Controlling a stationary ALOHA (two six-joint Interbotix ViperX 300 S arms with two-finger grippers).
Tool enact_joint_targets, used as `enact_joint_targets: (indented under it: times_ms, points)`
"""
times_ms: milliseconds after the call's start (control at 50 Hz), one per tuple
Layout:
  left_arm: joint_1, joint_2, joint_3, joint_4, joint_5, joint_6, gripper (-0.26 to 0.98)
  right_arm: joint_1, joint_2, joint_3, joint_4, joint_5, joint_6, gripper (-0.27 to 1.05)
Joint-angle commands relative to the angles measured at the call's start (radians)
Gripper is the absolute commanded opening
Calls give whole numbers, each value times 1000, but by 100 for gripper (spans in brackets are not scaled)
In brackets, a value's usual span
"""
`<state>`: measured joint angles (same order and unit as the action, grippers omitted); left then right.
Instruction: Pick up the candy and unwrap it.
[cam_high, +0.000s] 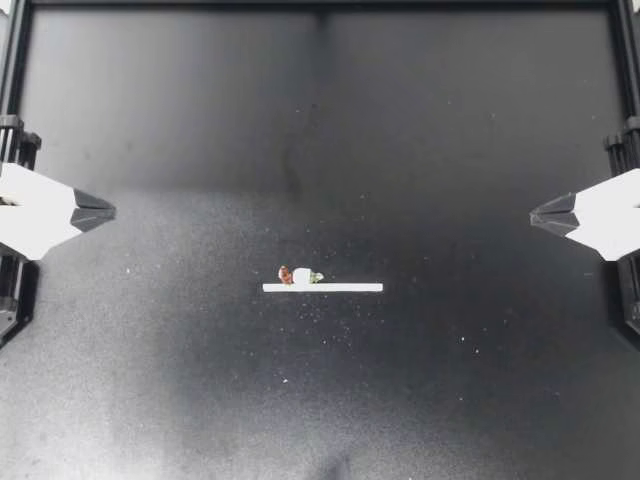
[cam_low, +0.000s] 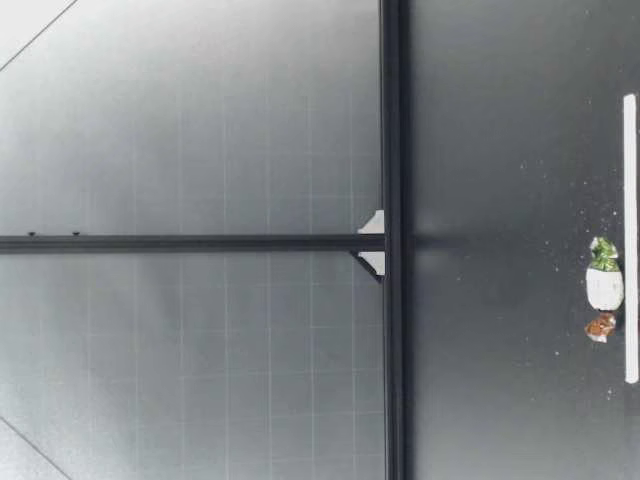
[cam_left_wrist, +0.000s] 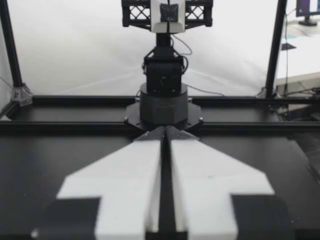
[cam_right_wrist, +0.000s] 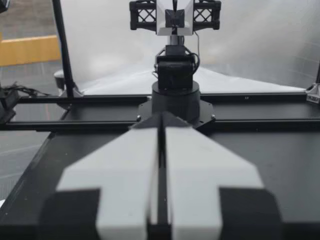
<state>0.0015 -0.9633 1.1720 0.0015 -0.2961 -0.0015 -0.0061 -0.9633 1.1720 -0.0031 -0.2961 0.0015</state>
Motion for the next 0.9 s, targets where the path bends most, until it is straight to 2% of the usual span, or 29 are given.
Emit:
enact_joint_targets:
  times_ms: [0,160,320,560,700,880]
  points:
    - [15,11,-8,-2,-26,9,-11,-3,9,-17,0,-8,-2,-14]
    - [17,14,3,0,-63,11,-13,-18,118,-64,0,-11,-6,-14]
    - [15,23,23,0,-101,11,-13,-63,342,-143,0,14,2,-14]
    - [17,34,40,-2,-127,11,-13,-66,666,-282,0,103,3,-14]
    - [15,35,40,-2,-127,11,-13,-66,793,-351,0,163,3,-13]
    - [17,35,49,0,-127,9,-13,-66,934,-451,0,299,0,-2]
